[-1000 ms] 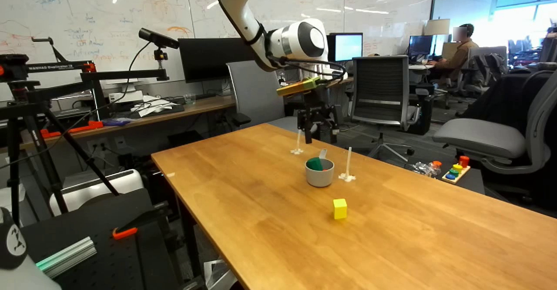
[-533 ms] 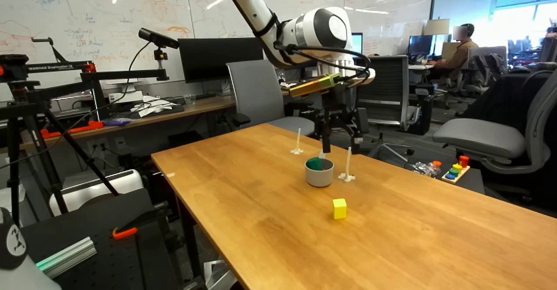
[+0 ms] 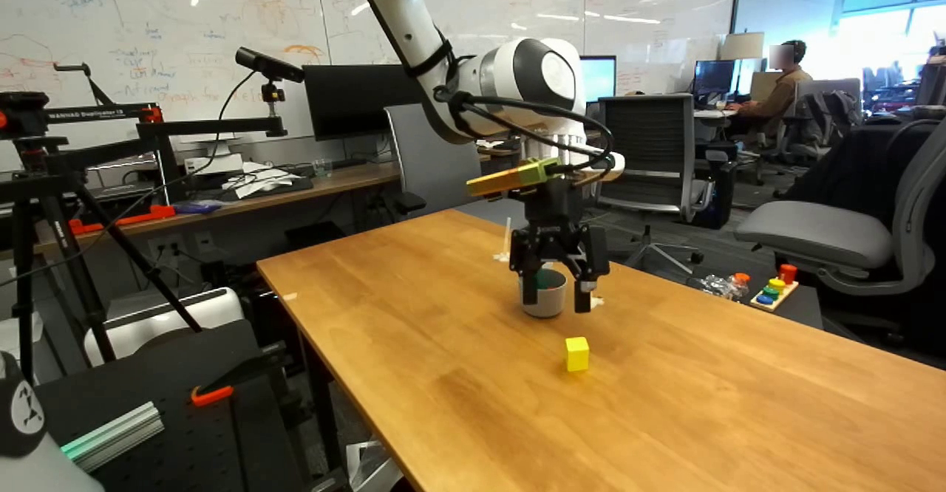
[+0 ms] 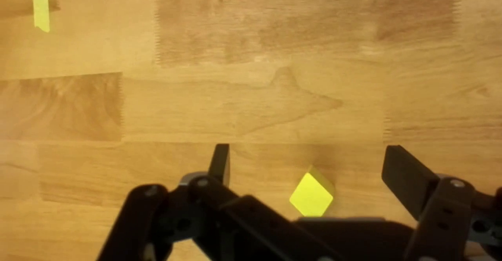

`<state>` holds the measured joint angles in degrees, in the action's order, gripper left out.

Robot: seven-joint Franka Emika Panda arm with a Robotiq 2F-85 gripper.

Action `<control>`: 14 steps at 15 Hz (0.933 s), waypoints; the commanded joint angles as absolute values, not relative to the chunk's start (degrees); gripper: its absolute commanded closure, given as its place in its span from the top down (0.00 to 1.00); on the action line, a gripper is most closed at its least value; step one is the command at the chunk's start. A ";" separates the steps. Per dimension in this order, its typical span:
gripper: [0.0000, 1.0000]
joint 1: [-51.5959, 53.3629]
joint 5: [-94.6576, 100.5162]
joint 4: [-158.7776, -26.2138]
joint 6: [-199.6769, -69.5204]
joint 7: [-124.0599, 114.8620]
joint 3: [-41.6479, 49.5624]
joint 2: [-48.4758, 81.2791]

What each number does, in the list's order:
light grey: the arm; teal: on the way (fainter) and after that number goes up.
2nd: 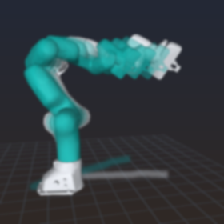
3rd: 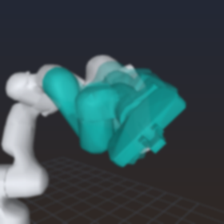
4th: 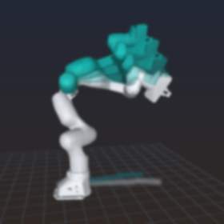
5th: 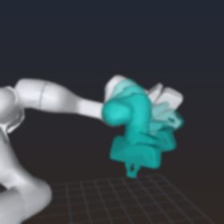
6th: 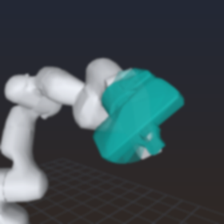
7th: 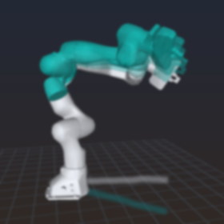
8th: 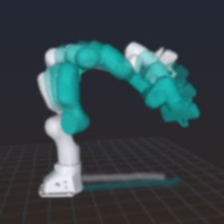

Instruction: Put the cubes in the mug cup

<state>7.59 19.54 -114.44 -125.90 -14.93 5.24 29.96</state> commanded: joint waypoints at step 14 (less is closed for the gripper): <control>1.00 0.83 24.34 -107.95 -125.25 21.87 1.36 34.93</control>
